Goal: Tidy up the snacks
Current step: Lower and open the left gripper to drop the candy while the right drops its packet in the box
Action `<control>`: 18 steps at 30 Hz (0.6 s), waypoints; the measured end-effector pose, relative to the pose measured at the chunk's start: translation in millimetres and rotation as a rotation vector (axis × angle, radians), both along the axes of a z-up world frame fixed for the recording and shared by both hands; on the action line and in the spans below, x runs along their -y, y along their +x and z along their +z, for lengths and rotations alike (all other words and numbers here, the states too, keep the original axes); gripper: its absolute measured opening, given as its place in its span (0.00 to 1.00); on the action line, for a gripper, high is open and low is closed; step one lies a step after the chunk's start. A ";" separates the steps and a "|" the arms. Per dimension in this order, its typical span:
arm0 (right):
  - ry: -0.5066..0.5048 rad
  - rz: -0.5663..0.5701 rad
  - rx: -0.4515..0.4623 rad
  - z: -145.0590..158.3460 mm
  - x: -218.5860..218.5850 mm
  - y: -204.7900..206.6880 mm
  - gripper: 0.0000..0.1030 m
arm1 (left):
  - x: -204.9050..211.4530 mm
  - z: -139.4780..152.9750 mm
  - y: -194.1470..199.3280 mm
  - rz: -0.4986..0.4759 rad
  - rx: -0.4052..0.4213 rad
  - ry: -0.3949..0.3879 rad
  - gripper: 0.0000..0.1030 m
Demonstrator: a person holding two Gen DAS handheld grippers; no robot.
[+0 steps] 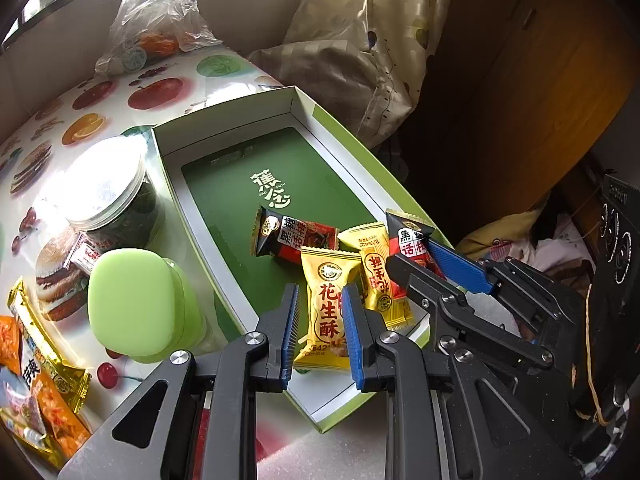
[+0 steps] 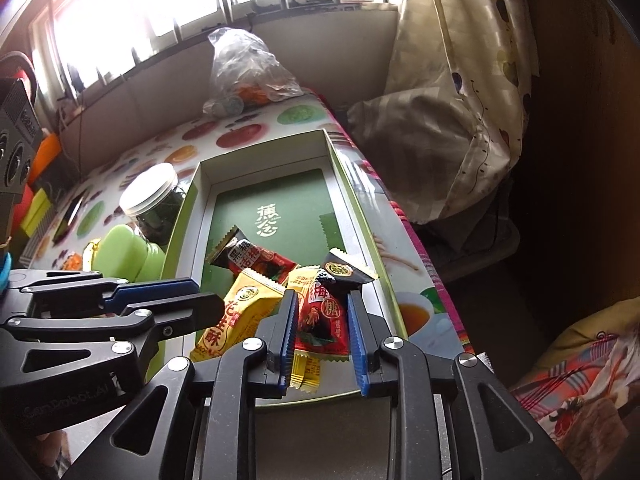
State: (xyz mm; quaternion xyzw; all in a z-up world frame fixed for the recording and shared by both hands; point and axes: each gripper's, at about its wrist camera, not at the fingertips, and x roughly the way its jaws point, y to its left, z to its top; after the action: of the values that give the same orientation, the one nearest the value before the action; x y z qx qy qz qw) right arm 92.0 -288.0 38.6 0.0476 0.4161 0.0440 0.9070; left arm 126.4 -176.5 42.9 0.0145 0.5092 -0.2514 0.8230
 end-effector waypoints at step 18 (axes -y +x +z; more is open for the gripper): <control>-0.010 -0.020 0.040 18.5 -5.6 -17.9 0.40 | -21.2 21.8 -20.2 0.026 0.056 -0.030 0.32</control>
State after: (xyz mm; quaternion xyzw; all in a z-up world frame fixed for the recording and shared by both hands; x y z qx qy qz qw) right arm 74.1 -282.4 57.1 0.0461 0.3975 0.0338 0.9158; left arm 106.1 -155.3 64.7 0.0026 0.4823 -0.2477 0.8402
